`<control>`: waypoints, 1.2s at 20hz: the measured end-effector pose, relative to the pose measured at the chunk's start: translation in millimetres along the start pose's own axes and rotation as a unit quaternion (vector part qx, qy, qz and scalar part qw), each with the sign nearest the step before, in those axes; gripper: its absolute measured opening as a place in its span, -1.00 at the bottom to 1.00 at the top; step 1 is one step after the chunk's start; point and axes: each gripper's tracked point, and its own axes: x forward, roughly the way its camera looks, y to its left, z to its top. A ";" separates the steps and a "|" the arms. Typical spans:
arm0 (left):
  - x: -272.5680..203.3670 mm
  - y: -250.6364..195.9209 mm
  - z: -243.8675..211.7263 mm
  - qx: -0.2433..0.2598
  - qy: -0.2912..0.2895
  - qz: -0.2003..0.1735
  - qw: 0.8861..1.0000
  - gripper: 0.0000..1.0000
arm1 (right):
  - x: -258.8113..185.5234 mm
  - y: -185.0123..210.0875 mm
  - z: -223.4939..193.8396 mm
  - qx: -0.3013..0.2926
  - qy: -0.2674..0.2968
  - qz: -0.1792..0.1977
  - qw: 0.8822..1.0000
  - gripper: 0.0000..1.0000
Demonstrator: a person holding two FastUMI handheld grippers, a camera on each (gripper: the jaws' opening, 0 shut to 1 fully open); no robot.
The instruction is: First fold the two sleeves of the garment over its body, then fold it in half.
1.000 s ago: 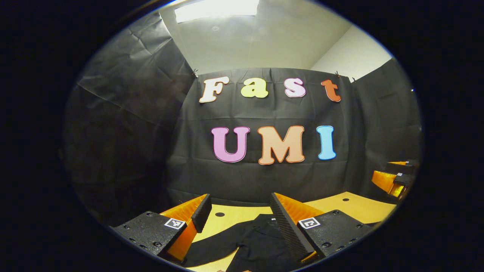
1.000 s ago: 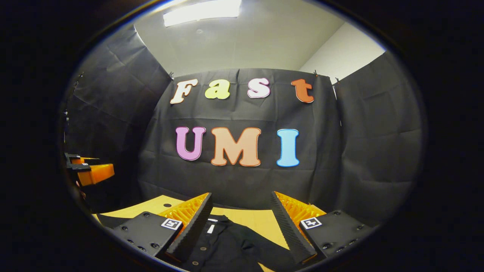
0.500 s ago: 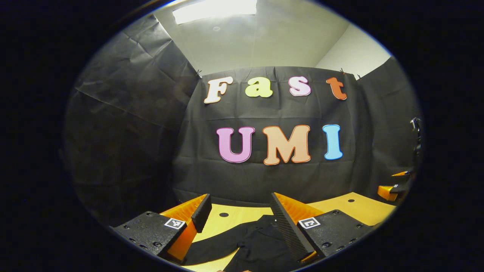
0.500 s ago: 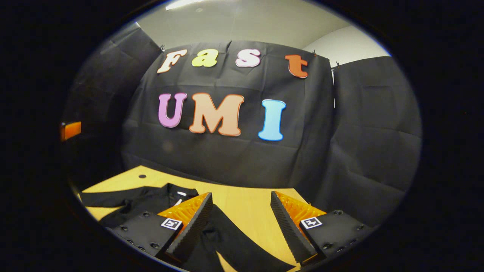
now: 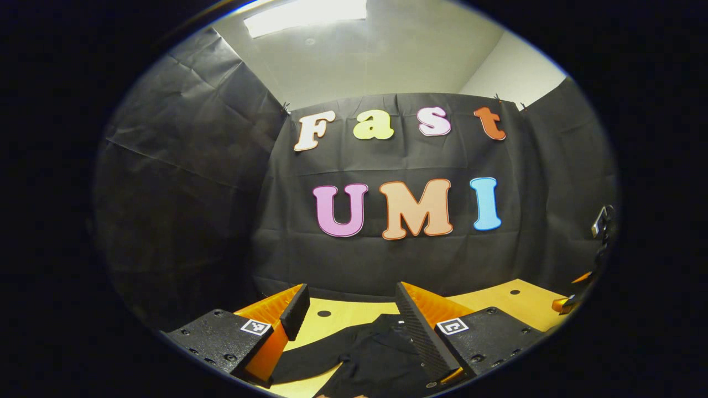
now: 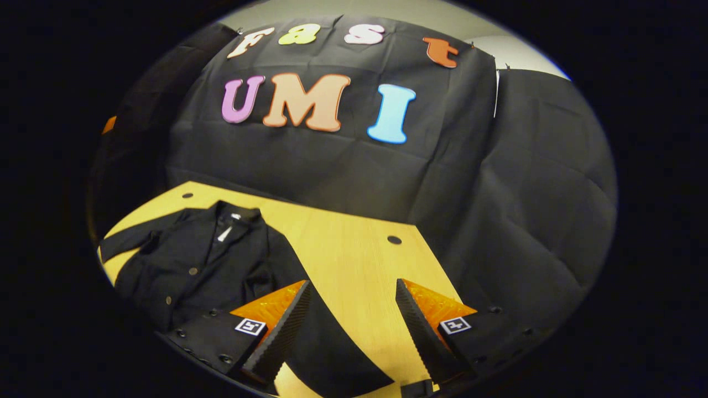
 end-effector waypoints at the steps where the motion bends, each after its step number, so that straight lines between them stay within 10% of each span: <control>1: 0.0 -2.5 -0.2 0.000 0.002 0.001 1.000 0.84 | 3.6 -4.0 -10.3 -0.005 0.013 0.002 1.000 1.00; 9: -0.7 -19.5 -7.4 0.011 0.015 0.016 1.000 0.84 | 25.9 -12.2 -94.5 -0.033 0.134 0.045 0.989 0.96; 24: -6.5 -65.0 -20.9 0.026 0.037 0.036 0.998 0.84 | 4.6 -13.8 -201.0 -0.046 0.362 0.156 0.918 0.99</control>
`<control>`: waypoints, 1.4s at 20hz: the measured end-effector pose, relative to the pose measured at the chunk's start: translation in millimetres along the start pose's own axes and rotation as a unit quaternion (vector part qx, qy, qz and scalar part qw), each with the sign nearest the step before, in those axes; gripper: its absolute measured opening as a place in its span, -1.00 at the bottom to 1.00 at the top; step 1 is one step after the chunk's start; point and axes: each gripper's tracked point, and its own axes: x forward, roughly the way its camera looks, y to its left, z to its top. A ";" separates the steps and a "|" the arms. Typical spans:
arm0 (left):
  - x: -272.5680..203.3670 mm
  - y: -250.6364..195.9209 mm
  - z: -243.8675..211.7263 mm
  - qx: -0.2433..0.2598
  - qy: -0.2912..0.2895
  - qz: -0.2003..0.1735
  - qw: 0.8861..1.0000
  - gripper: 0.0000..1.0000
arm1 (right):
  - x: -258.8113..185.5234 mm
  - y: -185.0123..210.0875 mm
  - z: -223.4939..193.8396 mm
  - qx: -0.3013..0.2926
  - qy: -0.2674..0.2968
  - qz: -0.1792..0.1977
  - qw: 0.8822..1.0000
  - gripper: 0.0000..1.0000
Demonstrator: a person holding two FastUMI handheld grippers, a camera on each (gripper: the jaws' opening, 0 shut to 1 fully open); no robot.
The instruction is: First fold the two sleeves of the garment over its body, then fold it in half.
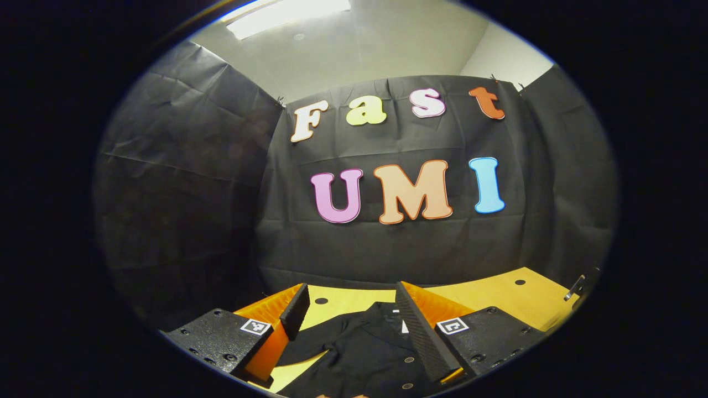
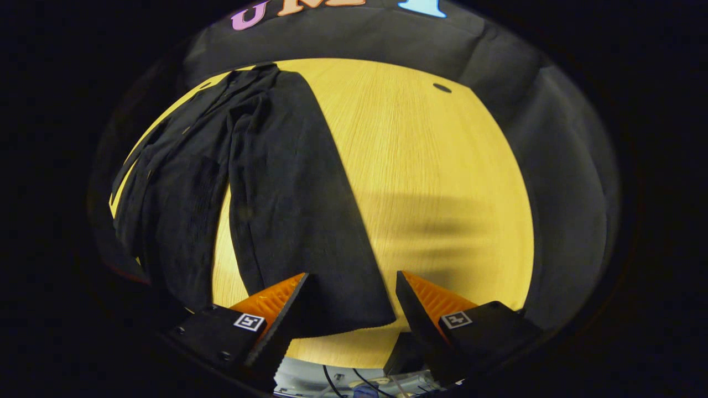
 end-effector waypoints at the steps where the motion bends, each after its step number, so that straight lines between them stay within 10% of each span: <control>1: -2.3 -3.6 -0.5 -0.003 0.001 0.000 1.000 0.86 | 0.1 3.1 -0.9 0.013 0.006 0.010 1.000 0.98; 4: -6.9 -9.4 -3.7 -0.010 0.007 -0.002 1.000 0.85 | 2.6 10.8 5.2 0.004 0.000 0.018 1.000 0.65; 7: -5.8 -7.4 -1.2 -0.008 0.003 -0.001 1.000 0.86 | 5.9 14.9 5.7 0.004 -0.012 0.022 1.000 -0.79; 14: 6.3 6.8 -8.3 -0.021 0.002 -0.019 1.000 0.84 | -0.5 20.7 13.8 0.102 -0.070 -0.004 0.992 -0.94; 28: 18.6 137.5 -18.0 -0.021 0.003 0.018 1.000 0.84 | -121.4 95.0 195.0 0.176 -0.301 0.011 0.937 -0.94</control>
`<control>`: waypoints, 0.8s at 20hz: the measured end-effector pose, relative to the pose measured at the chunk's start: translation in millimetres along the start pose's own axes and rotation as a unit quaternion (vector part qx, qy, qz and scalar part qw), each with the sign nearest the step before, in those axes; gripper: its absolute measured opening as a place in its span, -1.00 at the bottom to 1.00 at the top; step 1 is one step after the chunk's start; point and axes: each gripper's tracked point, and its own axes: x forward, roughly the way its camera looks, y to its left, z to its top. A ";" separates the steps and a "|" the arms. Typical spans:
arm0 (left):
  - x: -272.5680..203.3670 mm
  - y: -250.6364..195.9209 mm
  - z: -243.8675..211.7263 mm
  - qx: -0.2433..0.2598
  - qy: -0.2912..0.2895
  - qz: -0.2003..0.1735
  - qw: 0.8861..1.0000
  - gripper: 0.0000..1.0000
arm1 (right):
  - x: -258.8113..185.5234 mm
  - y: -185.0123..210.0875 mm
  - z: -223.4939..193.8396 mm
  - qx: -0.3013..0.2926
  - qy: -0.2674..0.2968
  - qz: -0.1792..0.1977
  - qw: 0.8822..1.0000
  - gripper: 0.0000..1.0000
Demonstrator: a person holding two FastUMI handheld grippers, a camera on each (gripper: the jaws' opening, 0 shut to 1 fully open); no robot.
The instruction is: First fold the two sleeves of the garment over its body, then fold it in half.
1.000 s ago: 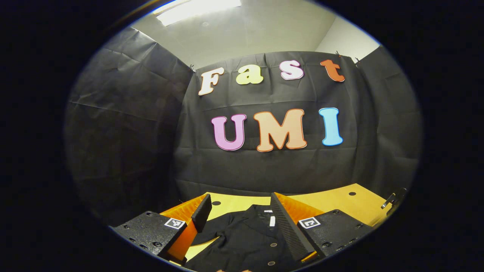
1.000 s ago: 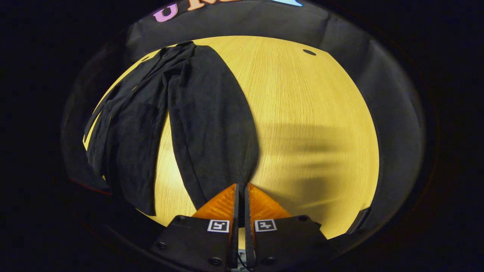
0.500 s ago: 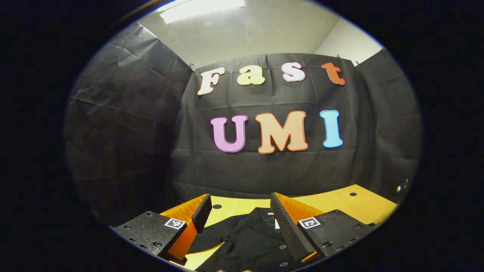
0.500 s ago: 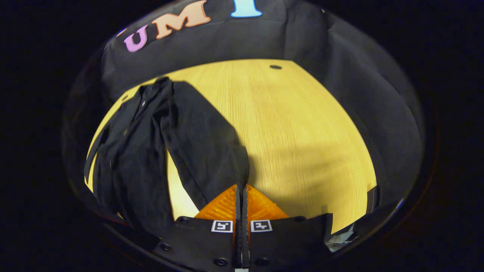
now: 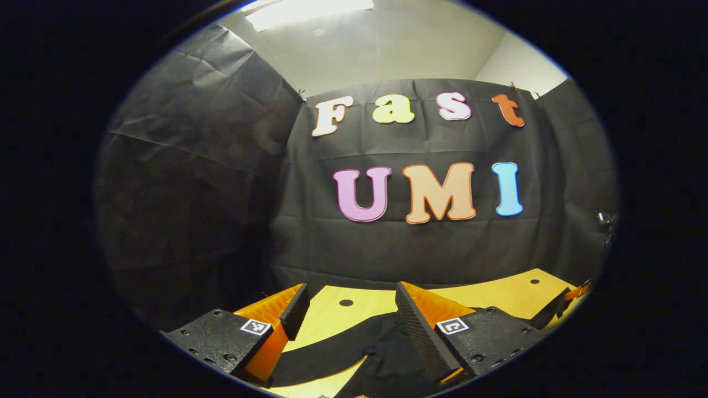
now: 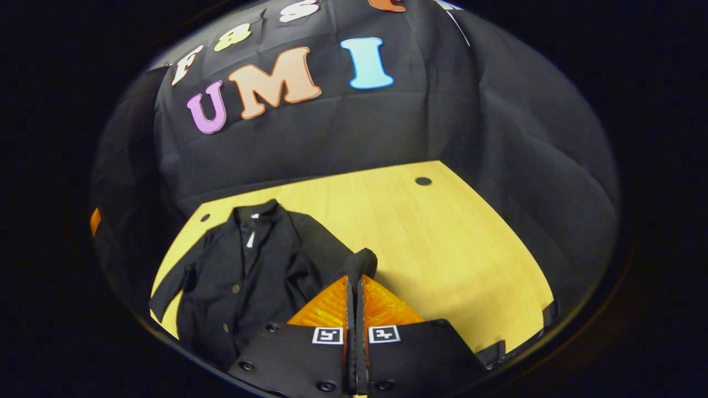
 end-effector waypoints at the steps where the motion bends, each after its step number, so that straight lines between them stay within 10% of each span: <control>1: -1.7 11.7 -1.8 0.001 0.002 0.009 1.000 0.84 | 1.5 14.0 6.0 -0.004 -0.006 0.008 1.000 -0.95; 16: -21.9 148.9 -29.7 0.011 0.035 0.111 0.993 0.84 | 48.2 219.2 33.5 -0.087 -0.026 0.119 0.989 -0.95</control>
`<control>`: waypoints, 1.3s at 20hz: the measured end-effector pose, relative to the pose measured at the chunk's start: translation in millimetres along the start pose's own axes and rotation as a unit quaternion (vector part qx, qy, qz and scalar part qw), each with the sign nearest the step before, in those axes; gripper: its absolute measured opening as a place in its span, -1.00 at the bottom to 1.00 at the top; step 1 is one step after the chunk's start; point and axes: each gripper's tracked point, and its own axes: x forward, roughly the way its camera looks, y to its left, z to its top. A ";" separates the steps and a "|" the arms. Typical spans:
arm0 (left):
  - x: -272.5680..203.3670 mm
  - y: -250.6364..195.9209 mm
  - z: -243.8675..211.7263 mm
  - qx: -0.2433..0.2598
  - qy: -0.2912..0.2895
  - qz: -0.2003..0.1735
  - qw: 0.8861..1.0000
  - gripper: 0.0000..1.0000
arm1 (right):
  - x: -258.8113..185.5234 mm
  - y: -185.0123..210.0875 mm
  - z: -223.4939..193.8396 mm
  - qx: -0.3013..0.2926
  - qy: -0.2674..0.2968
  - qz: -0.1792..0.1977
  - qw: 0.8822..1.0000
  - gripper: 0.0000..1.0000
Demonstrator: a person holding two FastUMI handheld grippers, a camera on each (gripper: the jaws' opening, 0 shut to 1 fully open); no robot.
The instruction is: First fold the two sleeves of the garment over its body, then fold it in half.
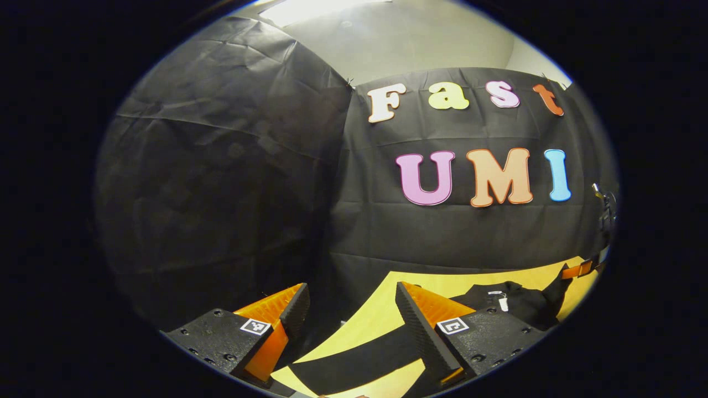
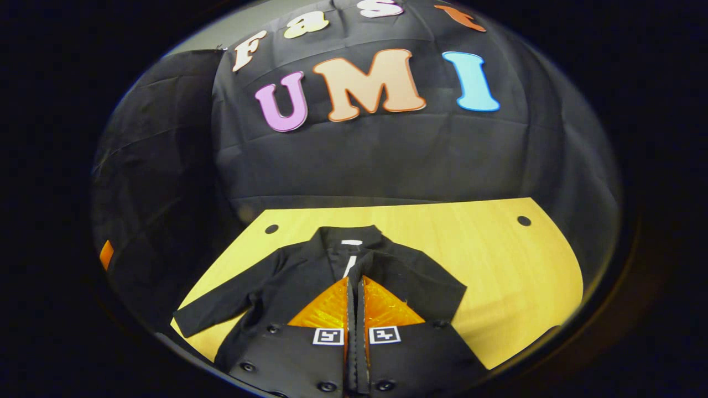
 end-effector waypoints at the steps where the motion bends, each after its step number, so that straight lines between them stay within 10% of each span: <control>1: 2.7 5.7 -1.2 0.000 0.000 0.003 1.000 0.84 | 5.1 10.0 1.3 -0.003 0.002 0.005 1.000 -0.95; 18: 44.4 80.1 -61.1 0.001 0.066 0.016 0.998 0.87 | 91.4 154.1 -16.1 -0.010 0.073 0.081 0.994 -0.88; 21: 49.1 81.3 -77.9 0.003 0.089 0.010 0.996 0.86 | 91.3 154.3 6.8 -0.001 0.029 0.078 0.997 0.96; 26: 53.1 77.0 -121.0 0.009 0.139 0.000 0.990 0.87 | 84.9 133.6 9.2 0.002 0.025 0.053 0.998 0.96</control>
